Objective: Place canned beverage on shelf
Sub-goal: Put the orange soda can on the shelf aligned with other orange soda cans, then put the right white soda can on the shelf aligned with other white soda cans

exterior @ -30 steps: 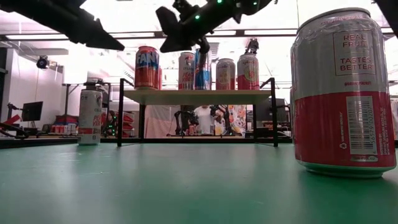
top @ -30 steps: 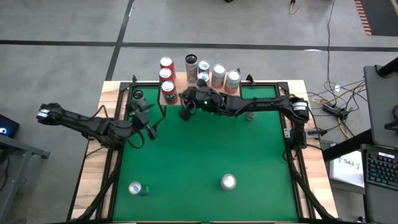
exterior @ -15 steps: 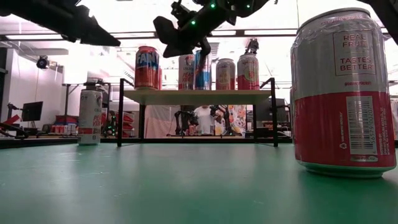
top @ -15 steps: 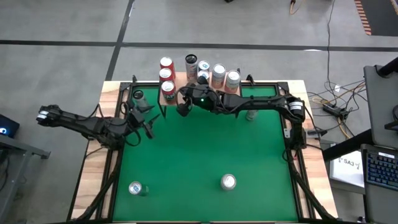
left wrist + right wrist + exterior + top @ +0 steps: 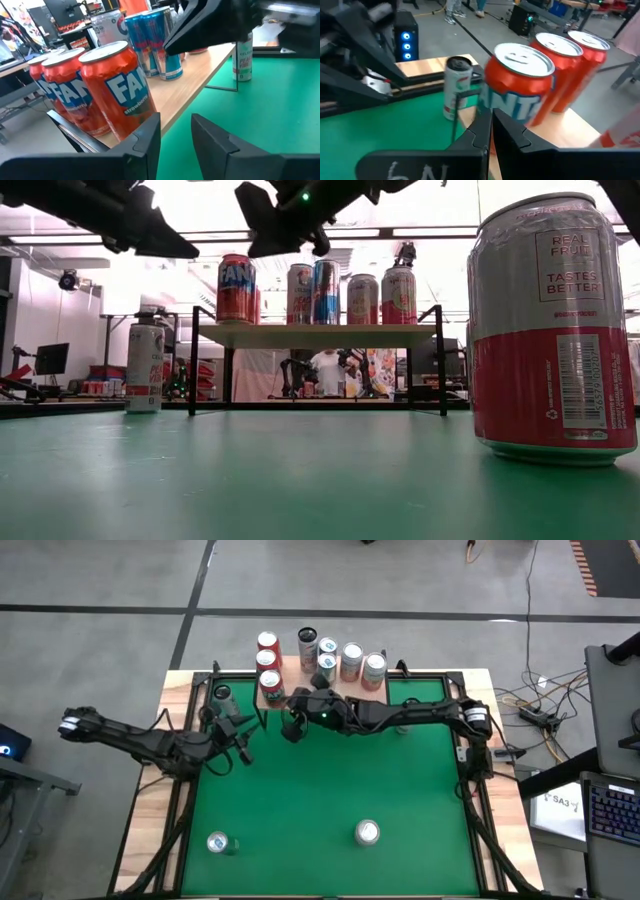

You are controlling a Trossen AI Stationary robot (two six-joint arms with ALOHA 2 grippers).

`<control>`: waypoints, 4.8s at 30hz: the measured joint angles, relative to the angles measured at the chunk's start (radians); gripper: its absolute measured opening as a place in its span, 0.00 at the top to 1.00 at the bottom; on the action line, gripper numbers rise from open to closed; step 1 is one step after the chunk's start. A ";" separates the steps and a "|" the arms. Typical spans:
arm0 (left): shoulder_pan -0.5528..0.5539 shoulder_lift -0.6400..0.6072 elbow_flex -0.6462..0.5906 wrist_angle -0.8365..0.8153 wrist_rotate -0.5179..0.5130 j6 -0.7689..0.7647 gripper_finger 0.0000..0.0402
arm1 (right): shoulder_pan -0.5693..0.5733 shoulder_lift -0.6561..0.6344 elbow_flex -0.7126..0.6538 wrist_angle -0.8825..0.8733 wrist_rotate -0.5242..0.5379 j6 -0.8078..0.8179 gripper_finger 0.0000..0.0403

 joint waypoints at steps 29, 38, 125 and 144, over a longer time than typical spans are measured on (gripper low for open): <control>0.012 0.062 0.000 0.065 -0.022 0.081 0.77 | -0.026 0.103 0.248 -0.148 -0.083 -0.037 0.98; 0.016 0.042 0.000 0.060 -0.022 0.242 0.77 | -0.050 0.130 0.400 -0.395 -0.073 -0.007 0.98; 0.015 -0.029 0.006 0.025 0.024 0.224 0.77 | -0.005 0.155 0.671 -0.913 0.090 0.074 0.98; 0.004 -0.016 0.043 0.027 0.088 0.196 0.77 | -0.100 -0.030 0.677 -1.376 0.099 0.347 0.98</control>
